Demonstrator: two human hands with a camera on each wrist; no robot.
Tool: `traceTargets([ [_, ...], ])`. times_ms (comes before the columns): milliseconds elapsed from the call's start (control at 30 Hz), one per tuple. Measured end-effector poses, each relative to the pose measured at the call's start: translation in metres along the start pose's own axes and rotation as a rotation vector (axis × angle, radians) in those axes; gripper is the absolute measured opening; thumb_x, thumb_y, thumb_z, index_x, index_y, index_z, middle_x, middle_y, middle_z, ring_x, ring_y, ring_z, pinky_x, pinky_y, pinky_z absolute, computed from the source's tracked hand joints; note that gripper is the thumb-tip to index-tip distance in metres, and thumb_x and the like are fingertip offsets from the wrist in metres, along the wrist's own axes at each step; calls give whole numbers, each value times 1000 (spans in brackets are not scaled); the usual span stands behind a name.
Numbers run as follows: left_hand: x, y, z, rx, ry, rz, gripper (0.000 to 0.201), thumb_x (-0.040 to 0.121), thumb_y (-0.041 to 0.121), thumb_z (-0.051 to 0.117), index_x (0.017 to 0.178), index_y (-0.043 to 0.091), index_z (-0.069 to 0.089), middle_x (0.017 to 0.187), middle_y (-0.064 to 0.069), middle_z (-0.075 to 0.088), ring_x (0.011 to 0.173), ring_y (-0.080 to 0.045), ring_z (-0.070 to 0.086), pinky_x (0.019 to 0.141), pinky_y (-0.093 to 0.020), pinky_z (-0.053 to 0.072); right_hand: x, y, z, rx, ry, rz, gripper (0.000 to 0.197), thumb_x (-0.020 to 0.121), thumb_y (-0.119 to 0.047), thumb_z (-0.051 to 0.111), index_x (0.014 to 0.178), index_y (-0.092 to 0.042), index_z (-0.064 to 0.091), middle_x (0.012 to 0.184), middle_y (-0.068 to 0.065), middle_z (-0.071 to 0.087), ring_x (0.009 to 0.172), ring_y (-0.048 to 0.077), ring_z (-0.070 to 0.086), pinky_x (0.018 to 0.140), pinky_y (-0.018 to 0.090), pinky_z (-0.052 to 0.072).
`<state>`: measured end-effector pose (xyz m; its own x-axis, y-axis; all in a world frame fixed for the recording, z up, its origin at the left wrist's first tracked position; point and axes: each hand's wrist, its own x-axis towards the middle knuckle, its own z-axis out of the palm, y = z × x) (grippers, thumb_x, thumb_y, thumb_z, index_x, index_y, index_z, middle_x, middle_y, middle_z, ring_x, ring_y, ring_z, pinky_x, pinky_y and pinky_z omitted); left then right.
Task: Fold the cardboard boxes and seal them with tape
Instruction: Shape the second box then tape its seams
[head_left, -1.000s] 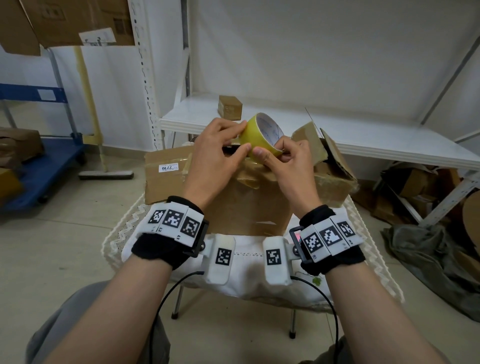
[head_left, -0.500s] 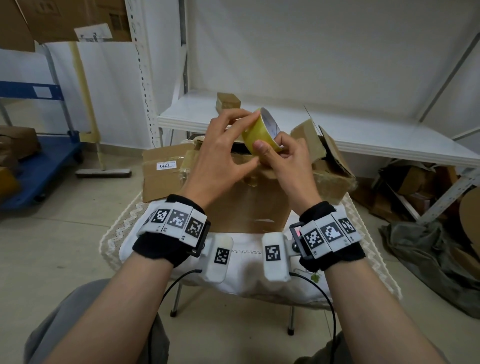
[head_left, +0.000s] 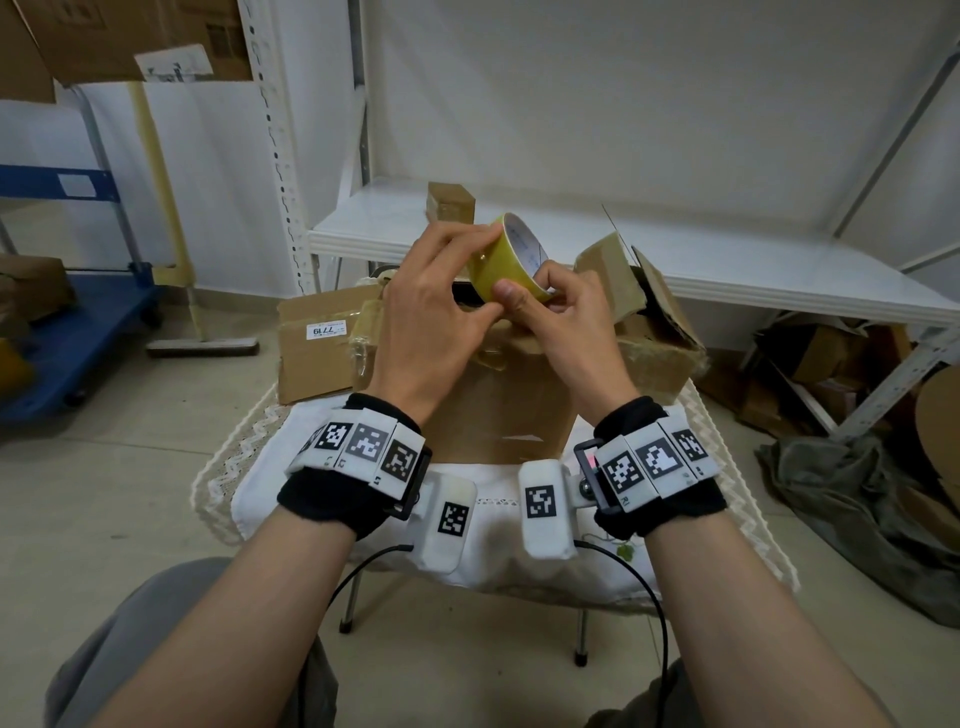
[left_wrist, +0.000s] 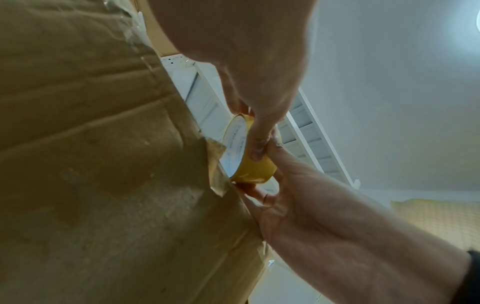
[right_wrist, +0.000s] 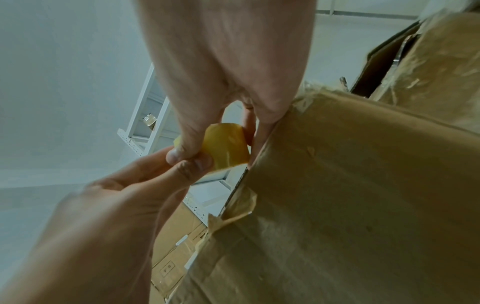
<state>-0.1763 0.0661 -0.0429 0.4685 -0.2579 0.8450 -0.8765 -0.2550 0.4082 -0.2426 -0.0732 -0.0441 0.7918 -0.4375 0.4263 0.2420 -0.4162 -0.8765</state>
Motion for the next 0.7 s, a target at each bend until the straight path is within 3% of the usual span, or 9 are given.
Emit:
traceTargets([
  [133,2,0,2,-16,-48,-10,53,76,13,81,124,11,58,123,-4,54,113,-16,53,94,-35,51,2,0,0,-9,-23,18,43,82,-47,79,78,-10,58,119,19,46,102,41,66,72,32,62],
  [233,6,-3,3,5,-125,-40,58,75,14,79,125,13,51,124,-3,46,114,-14,46,96,-32,49,5,1,2,-75,-27,25,56,70,-68,78,76,-16,60,116,18,53,98,41,67,79,45,61],
  [367,8,-6,1,19,-152,-49,59,75,16,79,125,12,48,124,-4,44,114,-15,44,96,-28,48,3,0,0,-146,-19,-14,41,81,-50,79,79,-12,61,112,9,46,101,32,61,84,32,57],
  [433,7,-5,1,-3,-147,-53,59,74,13,78,125,10,48,123,-5,44,114,-14,44,97,-27,48,2,0,0,-164,-15,-17,41,81,-48,78,81,-11,61,111,8,45,103,31,60,88,37,57],
  [567,5,-2,2,-16,-125,-51,54,76,10,77,122,10,48,121,-4,44,112,-14,46,97,-28,49,3,2,1,-144,-20,8,45,76,-60,75,79,-17,60,112,7,45,105,31,60,91,46,56],
  [700,5,-2,2,-16,-144,-56,57,76,10,77,124,11,47,123,-4,43,115,-13,44,99,-31,49,3,2,0,-141,-17,3,41,80,-54,77,80,-16,60,111,7,45,104,30,59,93,47,55],
])
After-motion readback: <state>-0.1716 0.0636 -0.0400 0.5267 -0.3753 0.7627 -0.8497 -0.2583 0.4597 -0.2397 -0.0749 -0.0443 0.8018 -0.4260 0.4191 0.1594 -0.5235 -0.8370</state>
